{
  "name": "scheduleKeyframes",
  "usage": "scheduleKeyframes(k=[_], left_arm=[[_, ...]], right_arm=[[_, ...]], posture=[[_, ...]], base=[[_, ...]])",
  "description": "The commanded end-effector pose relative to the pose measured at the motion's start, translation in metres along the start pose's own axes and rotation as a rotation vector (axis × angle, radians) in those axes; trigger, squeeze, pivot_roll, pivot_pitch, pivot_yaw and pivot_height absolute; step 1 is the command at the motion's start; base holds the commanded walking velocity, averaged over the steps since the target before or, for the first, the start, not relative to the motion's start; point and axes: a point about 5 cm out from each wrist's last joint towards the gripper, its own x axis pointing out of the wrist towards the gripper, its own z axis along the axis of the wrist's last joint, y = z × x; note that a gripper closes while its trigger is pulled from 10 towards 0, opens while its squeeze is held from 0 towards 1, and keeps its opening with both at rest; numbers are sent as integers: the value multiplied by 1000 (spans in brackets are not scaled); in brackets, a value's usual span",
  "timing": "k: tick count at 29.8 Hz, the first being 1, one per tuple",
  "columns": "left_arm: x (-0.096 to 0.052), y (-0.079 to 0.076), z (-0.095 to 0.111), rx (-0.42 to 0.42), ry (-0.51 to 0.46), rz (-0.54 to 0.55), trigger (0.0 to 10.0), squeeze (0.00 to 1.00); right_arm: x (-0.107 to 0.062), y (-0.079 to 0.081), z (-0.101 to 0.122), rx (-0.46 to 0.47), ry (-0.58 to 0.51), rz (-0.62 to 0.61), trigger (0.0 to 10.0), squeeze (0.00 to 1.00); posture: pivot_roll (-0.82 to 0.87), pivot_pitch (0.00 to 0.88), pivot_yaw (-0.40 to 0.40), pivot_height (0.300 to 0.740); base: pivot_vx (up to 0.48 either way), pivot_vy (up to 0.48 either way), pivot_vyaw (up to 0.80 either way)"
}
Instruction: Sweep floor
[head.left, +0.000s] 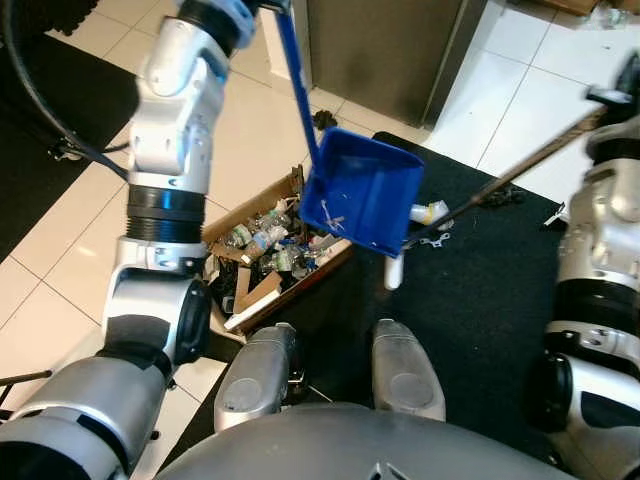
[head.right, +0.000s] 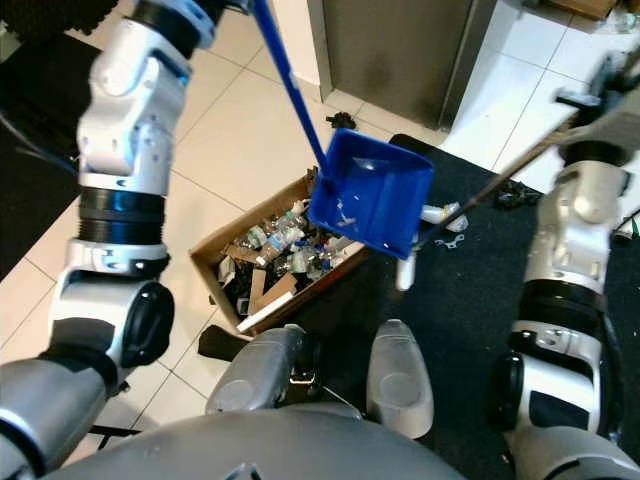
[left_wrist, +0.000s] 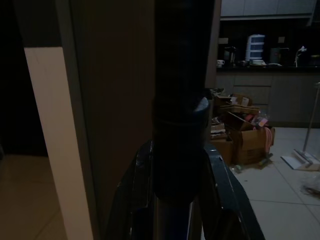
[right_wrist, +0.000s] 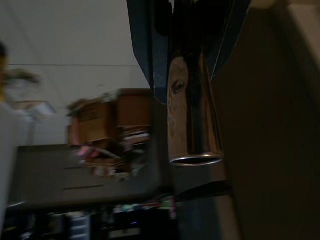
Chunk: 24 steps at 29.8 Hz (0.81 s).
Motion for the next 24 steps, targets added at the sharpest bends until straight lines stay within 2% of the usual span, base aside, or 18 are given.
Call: scheduleKeyframes(k=[1,11,24], left_arm=[[-1,-1,-1,-3,-24,49,10000,0],[2,3,-7,-19,-5,132,10000,0],[3,3,-14,25,22,156,10000,0]], right_arm=[[4,-9,12,-80,-52,-22,10000,0],[3,-4,13,-67,-68,18,10000,0],[4,-4,14,-72,-75,18,10000,0]], posture=[[-95,0,80,740],[-95,0,76,740],[-93,0,75,740]], base=[[0,0,0],[0,0,0],[0,-376,0]])
